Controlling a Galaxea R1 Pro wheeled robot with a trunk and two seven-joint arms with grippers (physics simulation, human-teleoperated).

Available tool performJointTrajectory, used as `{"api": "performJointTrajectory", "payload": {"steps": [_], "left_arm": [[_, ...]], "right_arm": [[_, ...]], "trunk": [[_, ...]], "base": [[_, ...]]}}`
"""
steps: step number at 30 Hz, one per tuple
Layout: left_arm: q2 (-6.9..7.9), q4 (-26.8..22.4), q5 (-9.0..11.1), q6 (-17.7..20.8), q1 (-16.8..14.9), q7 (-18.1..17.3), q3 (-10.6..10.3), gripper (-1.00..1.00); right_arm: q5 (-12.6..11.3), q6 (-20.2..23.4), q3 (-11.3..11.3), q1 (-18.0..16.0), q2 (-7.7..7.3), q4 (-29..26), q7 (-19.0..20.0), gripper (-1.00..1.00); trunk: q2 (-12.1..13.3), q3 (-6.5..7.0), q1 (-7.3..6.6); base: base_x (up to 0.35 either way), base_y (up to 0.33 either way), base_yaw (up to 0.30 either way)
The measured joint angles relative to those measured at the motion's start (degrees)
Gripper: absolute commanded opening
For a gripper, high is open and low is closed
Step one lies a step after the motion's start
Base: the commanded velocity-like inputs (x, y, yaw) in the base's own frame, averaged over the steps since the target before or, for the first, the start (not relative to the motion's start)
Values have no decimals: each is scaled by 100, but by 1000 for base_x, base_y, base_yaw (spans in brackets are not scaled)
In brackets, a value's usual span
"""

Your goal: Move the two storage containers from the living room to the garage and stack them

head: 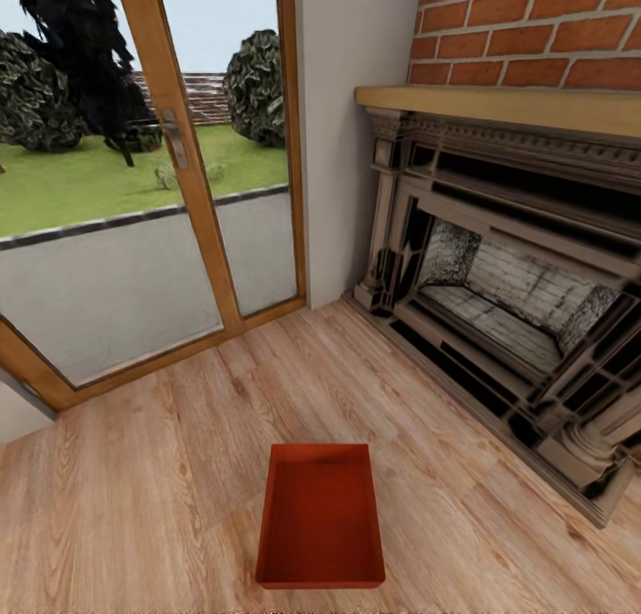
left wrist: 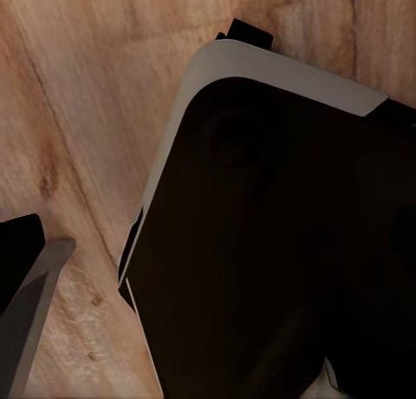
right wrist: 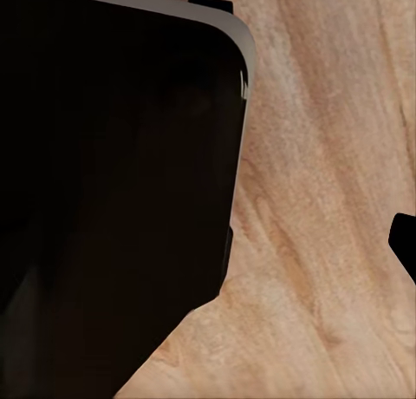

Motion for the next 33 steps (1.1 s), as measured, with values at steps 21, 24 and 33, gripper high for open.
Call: {"api": "performJointTrajectory", "payload": {"steps": [21, 24, 33], "left_arm": [[0, 0, 0, 0, 0, 0, 0, 100], [0, 0, 0, 0, 0, -1, 0, 100], [0, 0, 2, 0, 0, 0, 0, 100]], "right_arm": [[0, 0, 1, 0, 0, -1, -2, 100], [0, -5, -1, 1, 1, 1, -2, 100], [0, -15, 0, 0, 0, -1, -3, 100]], "trunk": [[0, -195, 0], [0, -222, 0], [0, -306, 0]], "base": [[0, 0, 0], [0, 0, 0], [0, 0, 0]]}}
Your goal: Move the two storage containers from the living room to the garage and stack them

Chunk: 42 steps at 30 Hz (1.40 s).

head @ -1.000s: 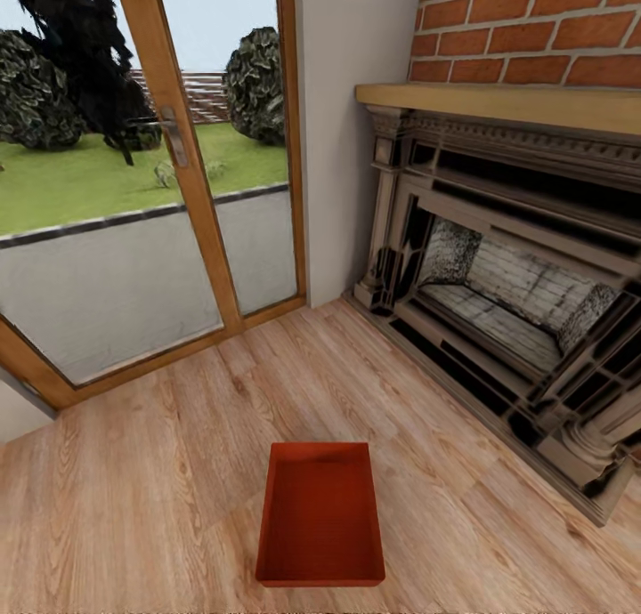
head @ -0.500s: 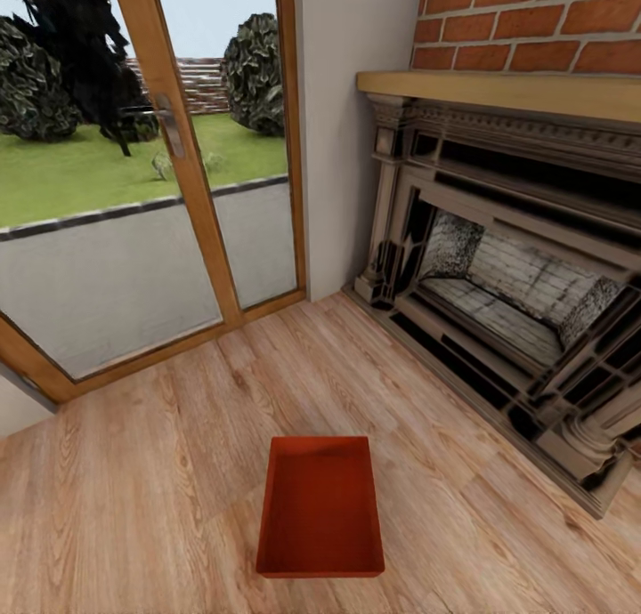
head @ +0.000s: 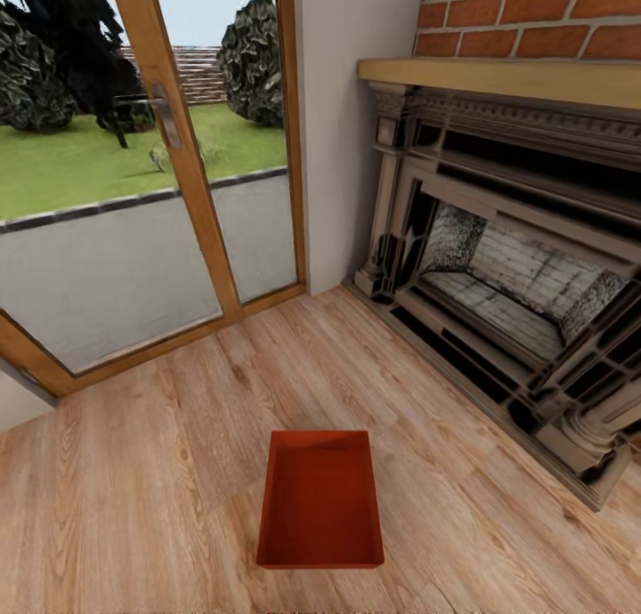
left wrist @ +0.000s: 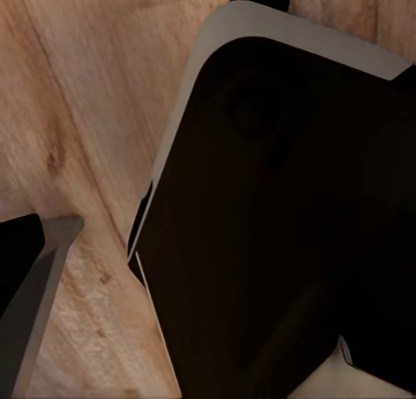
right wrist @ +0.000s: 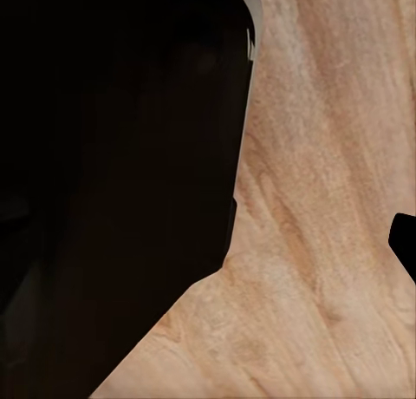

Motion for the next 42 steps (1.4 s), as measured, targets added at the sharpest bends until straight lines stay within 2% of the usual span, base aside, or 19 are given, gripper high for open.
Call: {"api": "performJointTrajectory", "payload": {"steps": [42], "left_arm": [[0, 0, -2, 0, 0, -1, 0, 100]], "right_arm": [[-18, -46, -1, -1, 6, 1, 9, 100]], "trunk": [[0, -389, 0]], "base": [[0, 0, 0]]}}
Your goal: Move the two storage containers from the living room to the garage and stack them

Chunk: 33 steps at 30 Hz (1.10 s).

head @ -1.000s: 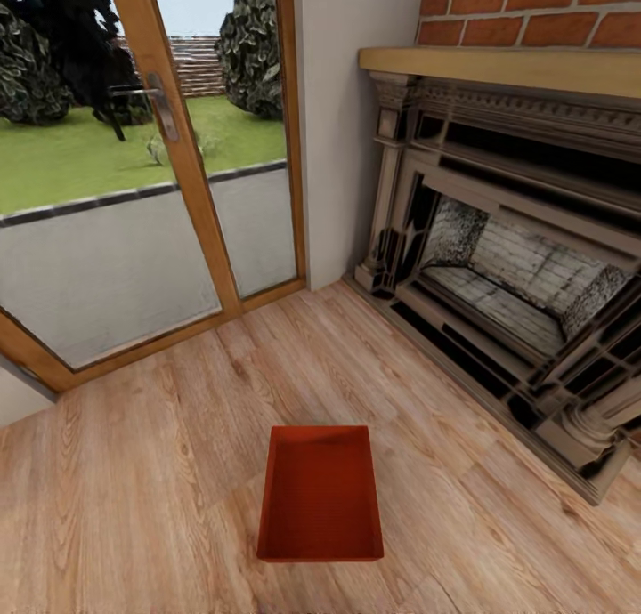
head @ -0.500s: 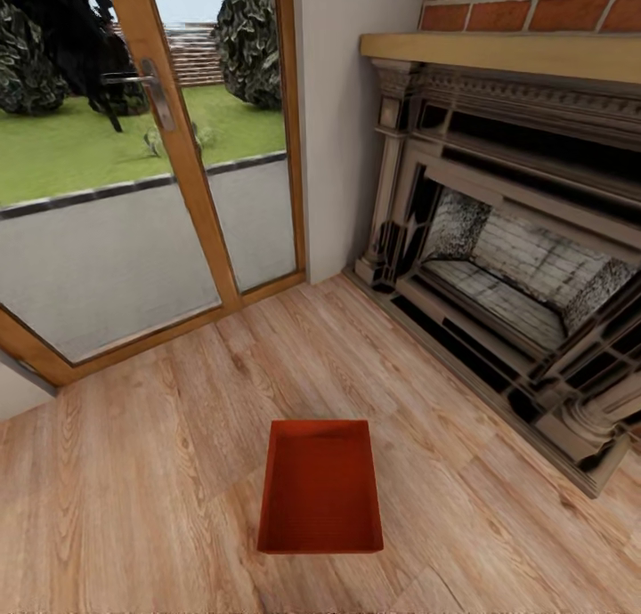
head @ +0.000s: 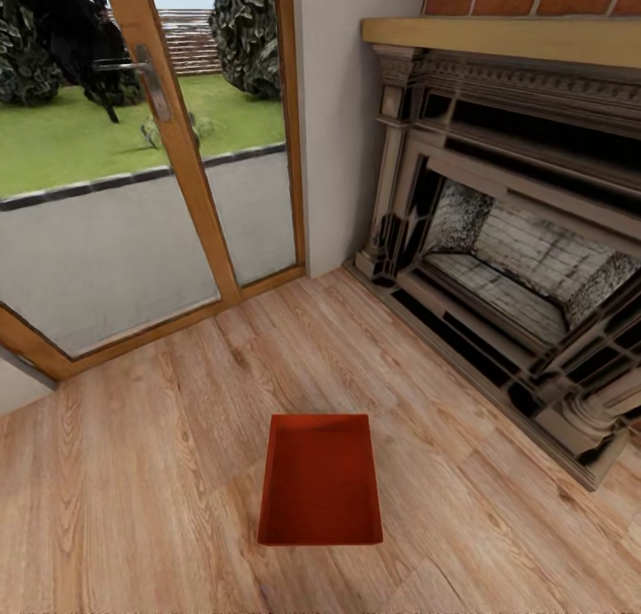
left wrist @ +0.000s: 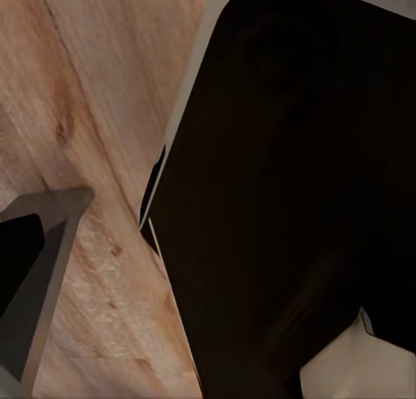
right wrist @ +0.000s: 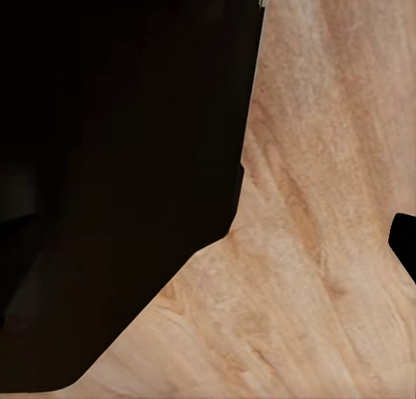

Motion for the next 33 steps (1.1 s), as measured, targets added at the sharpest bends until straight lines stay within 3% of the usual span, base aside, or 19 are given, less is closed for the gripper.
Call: {"api": "performJointTrajectory", "payload": {"steps": [33], "left_arm": [[0, 0, 1, 0, 0, 1, 0, 100]], "right_arm": [[-18, -9, -6, 1, -6, 1, 0, 100]], "trunk": [[0, -306, 0]], "base": [[0, 0, 0]]}}
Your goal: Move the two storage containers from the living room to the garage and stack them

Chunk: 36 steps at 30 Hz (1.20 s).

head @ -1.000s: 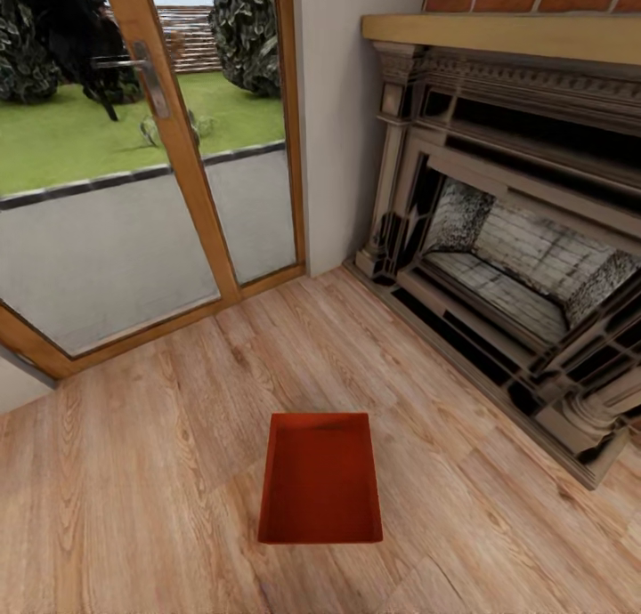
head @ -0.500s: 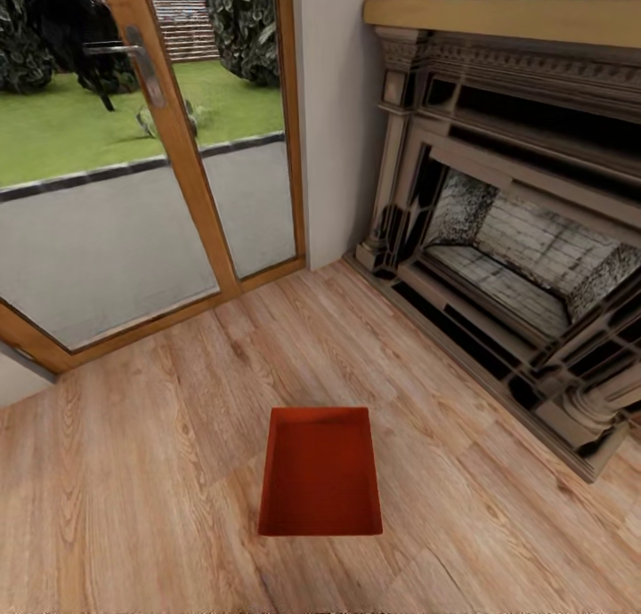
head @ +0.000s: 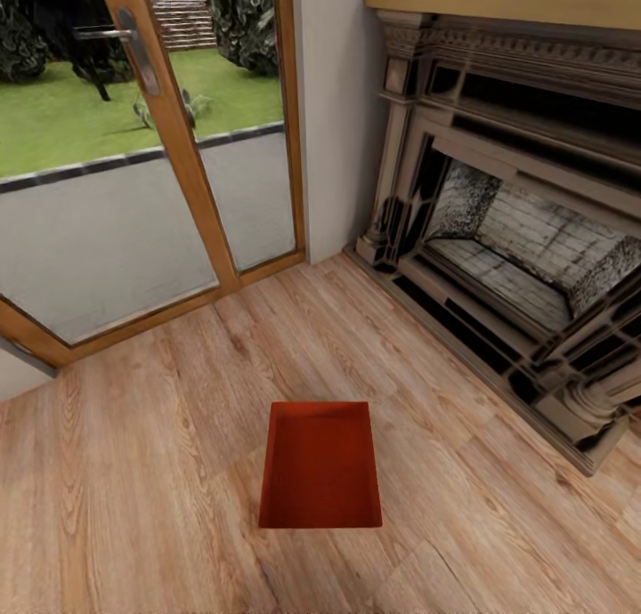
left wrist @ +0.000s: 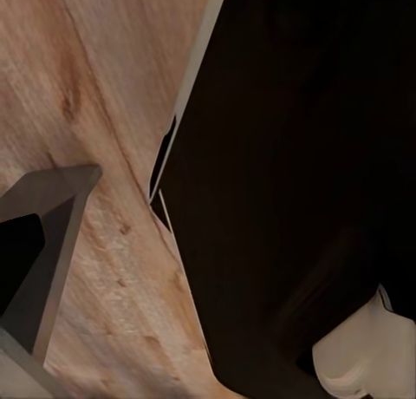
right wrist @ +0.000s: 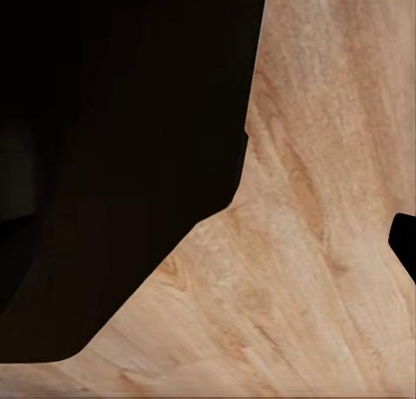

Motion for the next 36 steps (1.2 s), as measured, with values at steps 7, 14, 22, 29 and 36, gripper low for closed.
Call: {"api": "performJointTrajectory", "payload": {"steps": [7, 14, 22, 29, 36], "left_arm": [[1, 1, -1, 0, 0, 0, 0, 100], [0, 0, 1, 0, 0, 0, 0, 100], [1, 1, -1, 0, 0, 0, 0, 100], [0, 1, 0, 0, 0, -1, 3, 100], [24, -8, 18, -4, 0, 0, 11, 100]], "right_arm": [[-25, -8, -17, -2, 0, -2, 0, 100], [-28, -9, -20, 0, 0, -2, 0, 100], [-27, -9, -12, -1, 0, -2, 0, 100], [-17, 14, -12, -3, 13, -2, -23, 100], [40, 0, -11, -3, 15, -2, -28, 100]], "trunk": [[0, -65, 0], [0, -130, 0], [0, -204, 0], [0, -233, 0], [0, -234, 0]], "base": [[0, 0, 0], [0, 0, 0], [0, 0, 0], [0, 0, 0], [0, 0, 0]]}}
